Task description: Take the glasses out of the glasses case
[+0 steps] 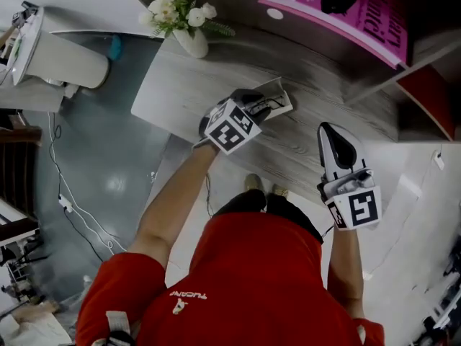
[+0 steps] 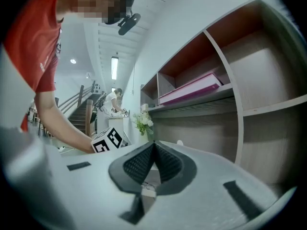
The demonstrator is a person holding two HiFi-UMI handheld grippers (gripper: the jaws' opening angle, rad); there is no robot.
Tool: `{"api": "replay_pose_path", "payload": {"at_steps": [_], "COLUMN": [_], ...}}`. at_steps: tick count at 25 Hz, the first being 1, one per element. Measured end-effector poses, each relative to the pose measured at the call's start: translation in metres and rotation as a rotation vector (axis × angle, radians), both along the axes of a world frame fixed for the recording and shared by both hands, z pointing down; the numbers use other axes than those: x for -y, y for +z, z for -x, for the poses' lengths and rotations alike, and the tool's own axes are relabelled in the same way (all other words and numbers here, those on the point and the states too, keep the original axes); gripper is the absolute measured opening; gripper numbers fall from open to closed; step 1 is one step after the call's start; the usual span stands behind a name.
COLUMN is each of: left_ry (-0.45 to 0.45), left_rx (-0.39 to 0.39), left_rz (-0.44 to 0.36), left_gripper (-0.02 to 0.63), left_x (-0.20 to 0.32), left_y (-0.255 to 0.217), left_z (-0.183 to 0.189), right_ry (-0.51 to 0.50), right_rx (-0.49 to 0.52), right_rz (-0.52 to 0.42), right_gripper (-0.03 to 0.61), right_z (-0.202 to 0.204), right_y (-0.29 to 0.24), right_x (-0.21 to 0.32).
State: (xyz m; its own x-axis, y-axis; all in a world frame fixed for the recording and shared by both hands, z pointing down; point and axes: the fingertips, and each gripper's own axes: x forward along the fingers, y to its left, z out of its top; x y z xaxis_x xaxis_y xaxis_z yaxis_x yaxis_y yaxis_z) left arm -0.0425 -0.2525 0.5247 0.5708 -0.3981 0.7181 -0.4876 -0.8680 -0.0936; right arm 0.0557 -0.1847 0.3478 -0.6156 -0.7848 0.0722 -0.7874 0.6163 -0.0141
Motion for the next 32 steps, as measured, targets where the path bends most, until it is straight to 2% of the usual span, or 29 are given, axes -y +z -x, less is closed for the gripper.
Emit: {"api": "replay_pose_path", "payload": {"at_steps": [7, 17, 25, 32], "left_ry": [0.036, 0.039, 0.091, 0.102], "left_rx": [0.096, 0.176, 0.273, 0.327], "left_rz": [0.078, 0.156, 0.163, 0.145], "left_gripper": [0.127, 0.126, 0.124, 0.055], "left_x": [0.010, 0.019, 0.016, 0.017], "left_y": [0.030, 0.051, 0.060, 0.062], "left_z": [0.001, 0.006, 0.004, 0.005], "right_ry": [0.042, 0.073, 0.082, 0.091], "right_rx": [-0.003, 0.006, 0.011, 0.013], "right_rz": [0.033, 0.067, 0.080, 0.087], "right_gripper": [0.005, 0.005, 0.005, 0.005], "right_z": [-0.013, -0.028, -0.033, -0.038], "right_y": [0.013, 0.025, 0.030, 0.033], "right_x": [-0.003, -0.009, -0.009, -0.009]}}
